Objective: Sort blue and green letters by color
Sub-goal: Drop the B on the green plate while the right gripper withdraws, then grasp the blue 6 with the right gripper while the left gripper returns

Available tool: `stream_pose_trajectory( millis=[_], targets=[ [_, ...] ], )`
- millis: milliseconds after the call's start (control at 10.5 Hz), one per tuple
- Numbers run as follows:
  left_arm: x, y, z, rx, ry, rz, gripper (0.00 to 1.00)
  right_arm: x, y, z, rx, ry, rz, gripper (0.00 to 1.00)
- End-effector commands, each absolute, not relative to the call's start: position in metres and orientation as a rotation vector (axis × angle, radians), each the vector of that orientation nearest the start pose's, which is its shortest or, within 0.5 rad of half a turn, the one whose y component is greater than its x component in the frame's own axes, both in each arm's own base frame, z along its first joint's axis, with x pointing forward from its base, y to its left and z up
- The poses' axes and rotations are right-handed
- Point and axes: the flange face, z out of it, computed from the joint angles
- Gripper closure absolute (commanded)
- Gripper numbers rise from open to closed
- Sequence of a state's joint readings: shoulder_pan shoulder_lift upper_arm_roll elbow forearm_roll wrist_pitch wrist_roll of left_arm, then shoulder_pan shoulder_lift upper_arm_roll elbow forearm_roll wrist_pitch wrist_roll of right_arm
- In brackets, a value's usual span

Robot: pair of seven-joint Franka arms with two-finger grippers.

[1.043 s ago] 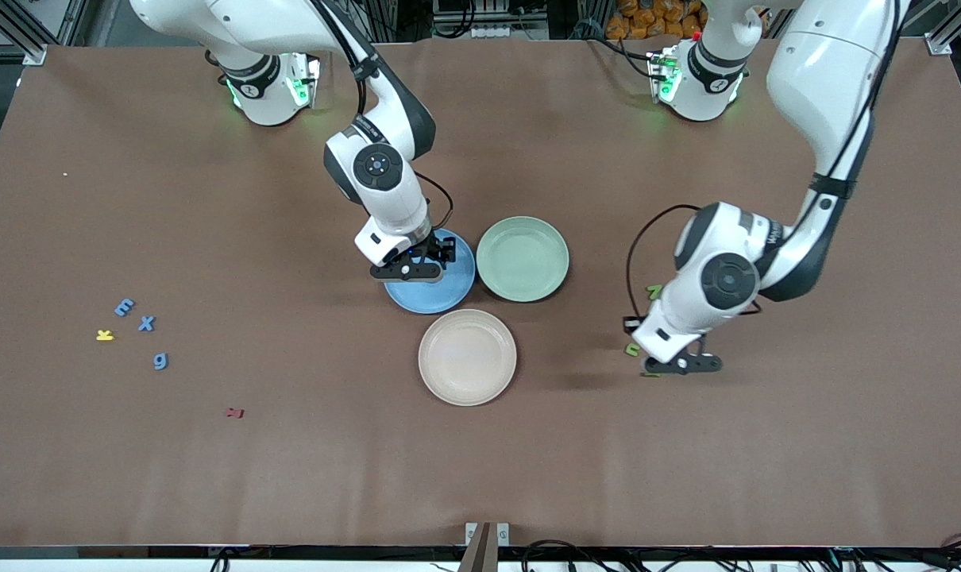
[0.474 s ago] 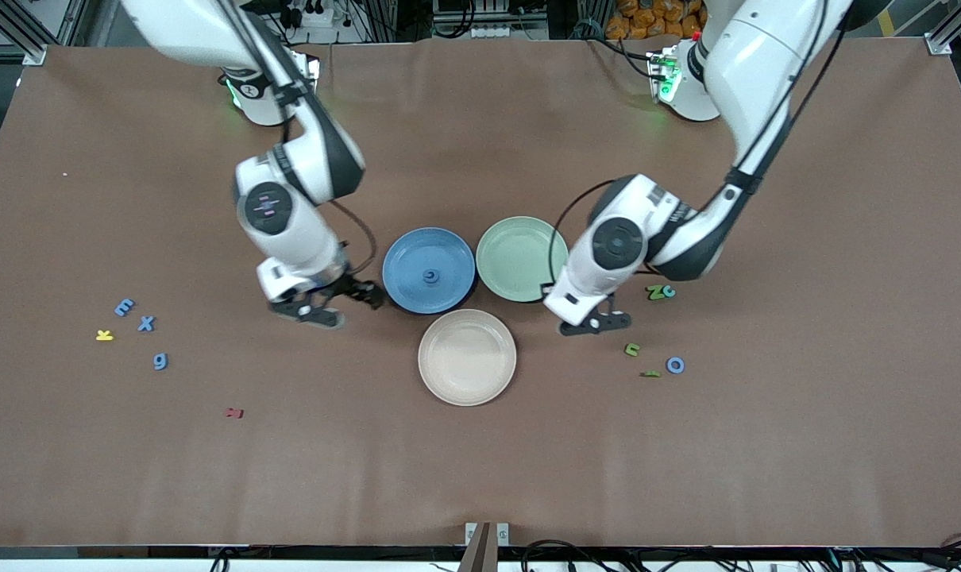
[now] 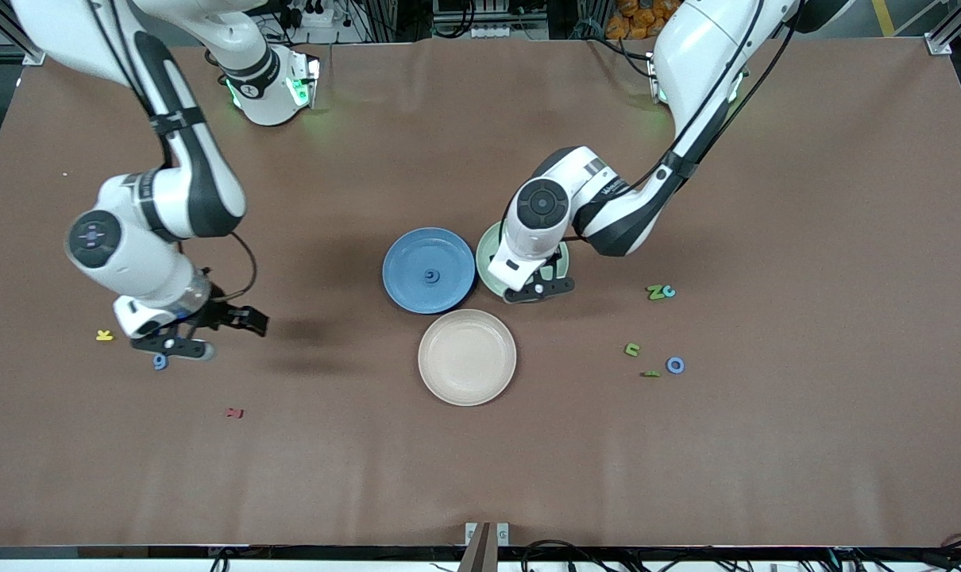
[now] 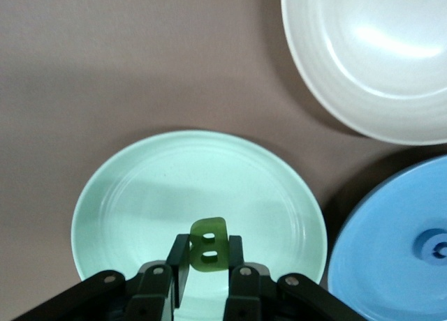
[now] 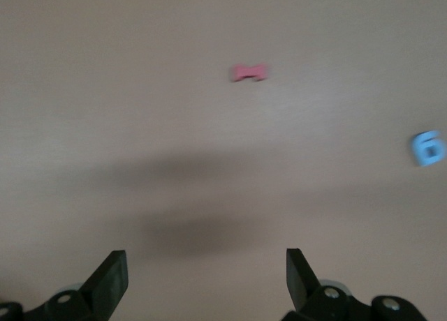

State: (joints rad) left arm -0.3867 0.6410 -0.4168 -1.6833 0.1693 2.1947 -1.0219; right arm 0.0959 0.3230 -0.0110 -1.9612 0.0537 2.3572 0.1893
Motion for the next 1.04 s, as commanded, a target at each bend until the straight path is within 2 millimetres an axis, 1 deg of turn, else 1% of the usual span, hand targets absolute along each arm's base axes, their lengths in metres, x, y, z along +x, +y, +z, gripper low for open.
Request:
stream_pose_trajectory(
  millis=[0, 95, 190, 285, 379, 474, 569, 664, 759, 949],
  targets=[
    [0.470, -0.460, 0.228, -3.090, -0.274, 0.242, 1.00, 0.616, -0.046, 0.305, -3.110, -0.015, -0.096, 0.00],
    [0.462, -0.461, 0.226, -3.080, -0.275, 0.247, 1.00, 0.616, -0.073, 0.298, -3.113, -0.085, -0.089, 0.00],
    [0.455, -0.464, 0.223, -3.072, -0.271, 0.252, 1.00, 0.614, -0.093, 0.287, -3.118, -0.125, -0.068, 0.00],
    [0.454, -0.463, 0.221, -3.068, -0.269, 0.257, 1.00, 0.618, -0.119, 0.283, -3.124, -0.137, -0.078, 0.00],
    [0.452, -0.463, 0.219, -3.064, -0.265, 0.263, 1.00, 0.623, -0.138, 0.275, -3.123, -0.177, -0.079, 0.00],
    [0.448, -0.465, 0.217, -3.061, -0.262, 0.265, 1.00, 0.632, -0.155, 0.263, -3.117, -0.244, -0.079, 0.00],
    [0.444, -0.461, 0.212, -3.049, -0.258, 0.277, 1.00, 0.638, -0.165, 0.255, -3.111, -0.278, -0.085, 0.00],
    [0.440, -0.457, 0.208, -3.038, -0.256, 0.286, 1.00, 0.642, -0.168, 0.246, -3.109, -0.279, -0.077, 0.00],
    [0.438, -0.457, 0.208, -3.037, -0.252, 0.287, 1.00, 0.644, -0.169, 0.234, -3.097, -0.258, -0.077, 0.00],
    [0.438, -0.457, 0.207, -3.035, -0.271, 0.287, 1.00, 0.646, -0.170, 0.206, -3.099, -0.222, -0.135, 0.00]
  ],
)
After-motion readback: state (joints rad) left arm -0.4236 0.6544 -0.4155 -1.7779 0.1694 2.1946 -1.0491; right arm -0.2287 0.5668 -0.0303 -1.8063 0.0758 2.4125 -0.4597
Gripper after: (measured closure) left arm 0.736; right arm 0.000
